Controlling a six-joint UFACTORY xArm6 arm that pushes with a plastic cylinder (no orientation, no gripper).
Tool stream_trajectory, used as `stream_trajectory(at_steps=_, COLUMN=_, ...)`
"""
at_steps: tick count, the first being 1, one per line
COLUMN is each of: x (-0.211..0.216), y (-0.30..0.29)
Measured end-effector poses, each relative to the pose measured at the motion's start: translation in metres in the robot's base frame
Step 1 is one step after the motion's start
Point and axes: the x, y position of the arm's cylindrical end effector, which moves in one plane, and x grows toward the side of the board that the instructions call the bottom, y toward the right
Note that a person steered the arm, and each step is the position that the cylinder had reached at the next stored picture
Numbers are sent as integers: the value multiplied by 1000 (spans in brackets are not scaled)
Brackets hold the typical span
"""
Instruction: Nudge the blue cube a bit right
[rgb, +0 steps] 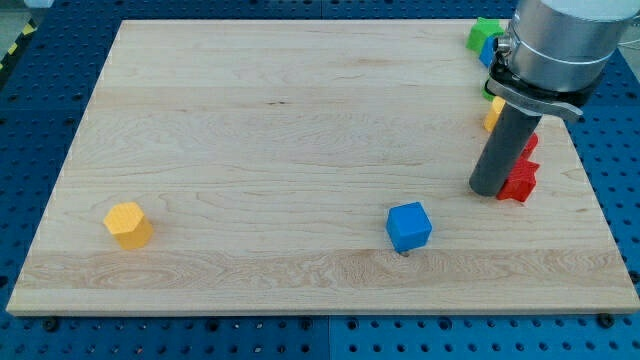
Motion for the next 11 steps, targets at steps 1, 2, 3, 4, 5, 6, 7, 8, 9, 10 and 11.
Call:
stream_trajectory(at_steps=1, x=0, y=0)
stream_trajectory(at_steps=2, x=0, y=5)
stream_trajectory(at_steps=3, x=0, y=8)
stream_trajectory(at_steps=4, x=0, y=8)
stream_trajectory(at_steps=5, x=0, y=-19)
stream_trajectory(at_steps=6, x=0, y=-78)
stream_trajectory(at_steps=7, x=0, y=-133)
stream_trajectory(at_steps=8, x=25, y=-168)
stream_trajectory(at_steps=9, x=61, y=-161)
stream_trajectory(at_steps=10, x=61, y=-139)
stream_trajectory(at_steps=11, x=61, y=-107)
